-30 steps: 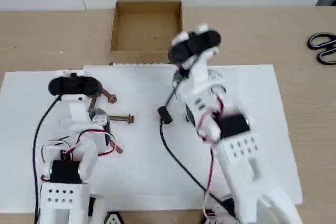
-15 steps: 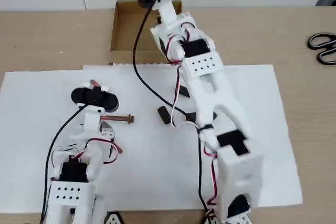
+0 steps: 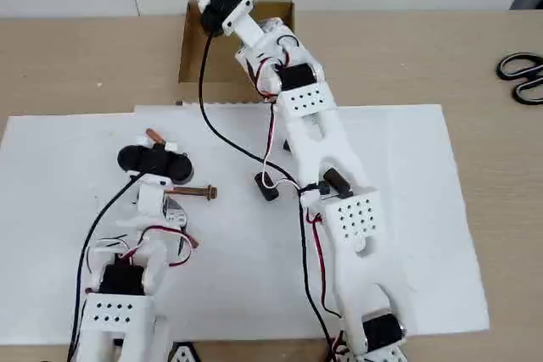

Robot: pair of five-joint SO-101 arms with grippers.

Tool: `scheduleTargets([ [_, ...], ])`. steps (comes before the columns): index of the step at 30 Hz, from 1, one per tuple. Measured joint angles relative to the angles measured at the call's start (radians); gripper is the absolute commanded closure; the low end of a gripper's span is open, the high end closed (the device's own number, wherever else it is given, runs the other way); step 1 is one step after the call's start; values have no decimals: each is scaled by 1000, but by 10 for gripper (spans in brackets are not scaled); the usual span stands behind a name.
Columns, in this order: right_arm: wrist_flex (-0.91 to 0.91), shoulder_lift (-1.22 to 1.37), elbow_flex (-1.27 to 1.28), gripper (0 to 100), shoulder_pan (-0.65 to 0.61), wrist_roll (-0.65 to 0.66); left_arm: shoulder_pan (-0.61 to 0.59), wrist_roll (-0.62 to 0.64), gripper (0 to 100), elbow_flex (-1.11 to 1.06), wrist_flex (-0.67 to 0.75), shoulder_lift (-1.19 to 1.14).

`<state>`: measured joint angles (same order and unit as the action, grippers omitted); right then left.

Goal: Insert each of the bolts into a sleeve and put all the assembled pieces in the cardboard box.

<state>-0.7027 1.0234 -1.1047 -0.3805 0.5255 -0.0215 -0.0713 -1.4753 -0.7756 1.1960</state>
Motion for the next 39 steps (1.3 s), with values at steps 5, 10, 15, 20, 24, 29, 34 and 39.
scheduleTargets([
  [5, -84, 3, -55, 840, 0, 2, 0, 0, 994, 0, 2, 0],
  [10, -169, 3, -117, 840, 0, 2, 0, 0, 994, 0, 2, 0],
  [15, -359, 3, -222, 841, 0, -32, 0, 0, 994, 0, 2, 0],
  [20, -615, 3, -413, 841, 0, -130, 0, 0, 994, 0, 2, 0],
  [24, -856, 3, -520, 841, 0, -143, 0, 0, 994, 0, 2, 0],
  [29, -967, 2, -535, 841, 0, -147, 0, 0, 994, 0, 2, 0],
  [34, -985, -61, -493, 841, 0, -149, 0, 0, 994, 0, 2, 0],
  [39, -985, -218, -235, 838, 0, -149, -40, -17, 990, -5, -8, 0],
])
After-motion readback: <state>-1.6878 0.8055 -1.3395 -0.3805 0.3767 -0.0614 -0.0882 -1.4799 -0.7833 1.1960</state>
